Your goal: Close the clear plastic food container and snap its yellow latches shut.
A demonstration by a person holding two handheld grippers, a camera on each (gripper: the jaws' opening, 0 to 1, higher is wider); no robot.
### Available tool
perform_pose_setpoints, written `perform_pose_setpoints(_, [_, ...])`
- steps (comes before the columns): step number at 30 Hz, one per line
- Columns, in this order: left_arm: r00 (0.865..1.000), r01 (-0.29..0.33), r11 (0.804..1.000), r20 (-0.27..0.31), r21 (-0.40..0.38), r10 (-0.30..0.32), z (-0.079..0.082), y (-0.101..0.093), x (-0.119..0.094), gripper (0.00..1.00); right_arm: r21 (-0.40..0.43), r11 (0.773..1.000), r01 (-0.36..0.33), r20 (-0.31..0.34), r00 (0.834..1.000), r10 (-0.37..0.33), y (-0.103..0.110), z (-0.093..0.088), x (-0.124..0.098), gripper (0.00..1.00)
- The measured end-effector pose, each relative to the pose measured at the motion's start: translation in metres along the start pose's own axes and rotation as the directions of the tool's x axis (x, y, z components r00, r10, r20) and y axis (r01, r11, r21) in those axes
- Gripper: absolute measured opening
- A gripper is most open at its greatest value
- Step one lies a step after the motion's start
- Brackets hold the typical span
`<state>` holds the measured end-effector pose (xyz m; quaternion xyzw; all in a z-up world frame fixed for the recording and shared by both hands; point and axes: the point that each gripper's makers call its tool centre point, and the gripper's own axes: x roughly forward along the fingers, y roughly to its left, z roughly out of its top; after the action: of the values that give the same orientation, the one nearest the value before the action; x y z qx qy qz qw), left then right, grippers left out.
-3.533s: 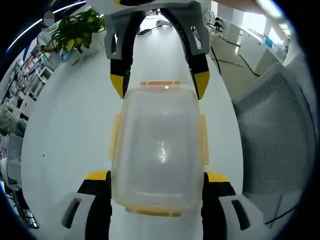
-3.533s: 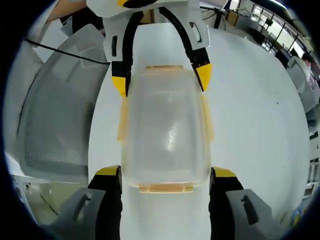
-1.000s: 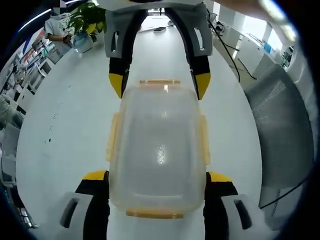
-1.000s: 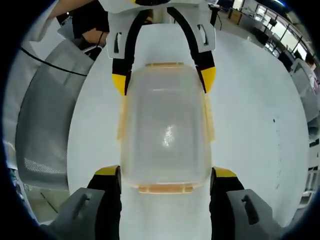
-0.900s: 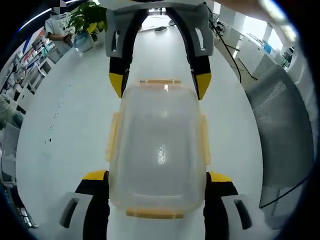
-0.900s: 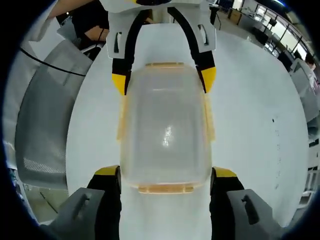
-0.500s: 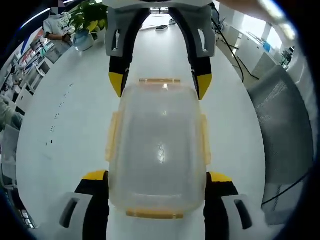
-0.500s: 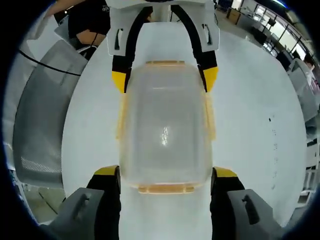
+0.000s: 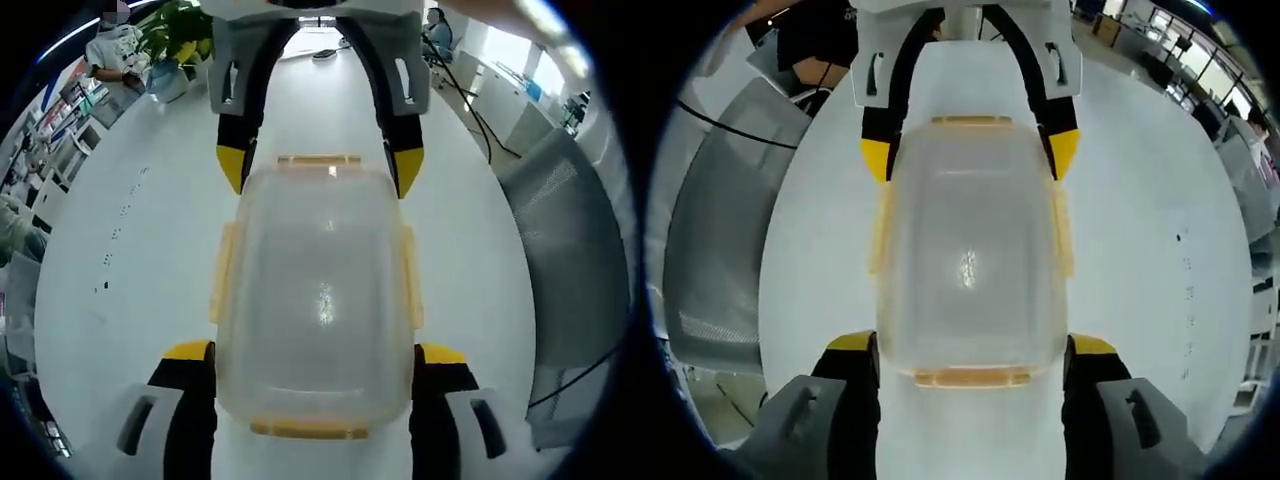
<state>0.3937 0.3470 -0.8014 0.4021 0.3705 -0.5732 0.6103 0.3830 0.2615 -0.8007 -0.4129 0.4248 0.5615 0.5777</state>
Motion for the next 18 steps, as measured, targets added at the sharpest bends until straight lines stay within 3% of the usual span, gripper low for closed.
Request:
perform_pose_setpoints(4, [1.0, -0.013, 1.0, -0.011, 0.017, 0.014, -0.002, -0.001, 0.003, 0.8, -0.032, 0.999, 0.008, -0.037, 0.999, -0.01, 0.001, -0.007, 0.005, 0.74])
perform_pose_setpoints(9, [0.999, -0.019, 0.999, -0.043, 0.029, 0.02, -0.015, 0.0, 0.007, 0.87, -0.01, 1.0, 0.008, -0.03, 1.0, -0.009, 0.0, -0.008, 0.003, 0.74])
perform_pose_setpoints(11, [1.0, 0.015, 1.0, -0.011, 0.0, -0.015, -0.014, -0.007, 0.007, 0.93, 0.007, 1.0, 0.007, -0.026, 1.0, -0.006, 0.0, -0.009, 0.002, 0.74])
perform_pose_setpoints(13, [1.0, 0.012, 0.999, 0.026, -0.032, -0.011, -0.013, -0.007, 0.006, 0.99, 0.01, 1.0, 0.016, -0.015, 1.0, -0.016, -0.002, -0.01, 0.002, 0.77])
perform_pose_setpoints(18, [0.996, -0.027, 0.997, 0.087, -0.079, 0.034, -0.012, -0.002, -0.005, 0.99, 0.037, 0.998, 0.053, 0.001, 0.999, -0.053, -0.007, -0.011, -0.003, 0.83])
